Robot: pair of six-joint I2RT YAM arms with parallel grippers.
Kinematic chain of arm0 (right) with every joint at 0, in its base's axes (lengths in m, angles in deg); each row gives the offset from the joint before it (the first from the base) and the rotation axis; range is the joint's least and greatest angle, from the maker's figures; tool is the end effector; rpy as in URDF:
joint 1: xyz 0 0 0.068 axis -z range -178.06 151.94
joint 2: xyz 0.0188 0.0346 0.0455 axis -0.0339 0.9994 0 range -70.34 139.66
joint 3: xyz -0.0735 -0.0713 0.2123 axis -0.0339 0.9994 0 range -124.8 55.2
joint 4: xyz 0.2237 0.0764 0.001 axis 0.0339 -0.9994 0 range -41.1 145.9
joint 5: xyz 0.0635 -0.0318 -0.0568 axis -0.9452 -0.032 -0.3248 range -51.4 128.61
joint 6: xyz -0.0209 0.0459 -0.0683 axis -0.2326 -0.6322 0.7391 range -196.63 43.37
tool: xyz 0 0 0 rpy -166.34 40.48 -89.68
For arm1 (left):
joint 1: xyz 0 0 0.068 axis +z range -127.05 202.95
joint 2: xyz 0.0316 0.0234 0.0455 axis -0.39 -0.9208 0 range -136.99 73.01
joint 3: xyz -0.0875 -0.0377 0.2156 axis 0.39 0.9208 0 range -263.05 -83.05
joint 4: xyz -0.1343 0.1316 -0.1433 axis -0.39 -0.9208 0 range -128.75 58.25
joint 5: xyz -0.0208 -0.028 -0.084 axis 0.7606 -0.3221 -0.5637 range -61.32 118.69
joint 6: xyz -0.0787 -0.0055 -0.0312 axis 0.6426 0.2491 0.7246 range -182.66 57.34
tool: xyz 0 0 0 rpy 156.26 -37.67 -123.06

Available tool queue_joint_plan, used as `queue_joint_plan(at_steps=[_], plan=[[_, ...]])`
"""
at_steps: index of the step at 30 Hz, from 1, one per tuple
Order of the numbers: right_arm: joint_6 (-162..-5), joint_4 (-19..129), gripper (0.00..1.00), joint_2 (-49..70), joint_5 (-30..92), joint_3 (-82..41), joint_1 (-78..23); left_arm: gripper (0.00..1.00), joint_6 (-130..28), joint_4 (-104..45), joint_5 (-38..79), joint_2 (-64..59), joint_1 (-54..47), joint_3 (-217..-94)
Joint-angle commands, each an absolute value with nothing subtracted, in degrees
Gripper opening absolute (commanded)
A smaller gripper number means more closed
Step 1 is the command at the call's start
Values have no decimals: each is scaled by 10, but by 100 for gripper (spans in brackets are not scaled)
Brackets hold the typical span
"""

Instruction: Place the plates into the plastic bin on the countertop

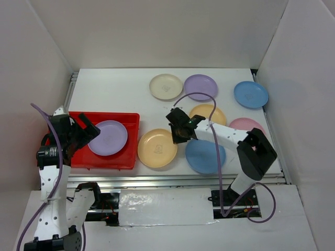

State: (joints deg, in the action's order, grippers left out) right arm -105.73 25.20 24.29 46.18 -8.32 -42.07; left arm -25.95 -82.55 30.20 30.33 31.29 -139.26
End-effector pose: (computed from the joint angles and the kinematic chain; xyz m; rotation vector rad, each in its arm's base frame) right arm 0.2411 0.2193 0.1466 -0.3011 2.6413 0.2560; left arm 0.1684 0.0266 0.2857 -0.8685 2.0561 -0.2427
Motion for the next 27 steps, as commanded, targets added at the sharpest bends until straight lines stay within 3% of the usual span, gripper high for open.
queue_joint_plan(at_steps=[1,7,16,22,26,27], plan=[[-1097,168,0,160,562,-111,-438,99,-293,-804,233,308,313,-1398],[-1136,49,0,103,647,-179,-460,99,-306,-776,166,278,274,-1411],[-1096,150,0,68,484,-232,-480,99,-301,-732,111,221,173,-1426],[-1096,164,0,97,460,-286,-484,96,-294,-709,79,217,170,-1407],[-1100,180,0,103,451,-296,-494,78,-290,-702,79,214,170,-1409],[-1100,184,0,103,443,-295,-493,61,-290,-702,79,211,170,-1411]])
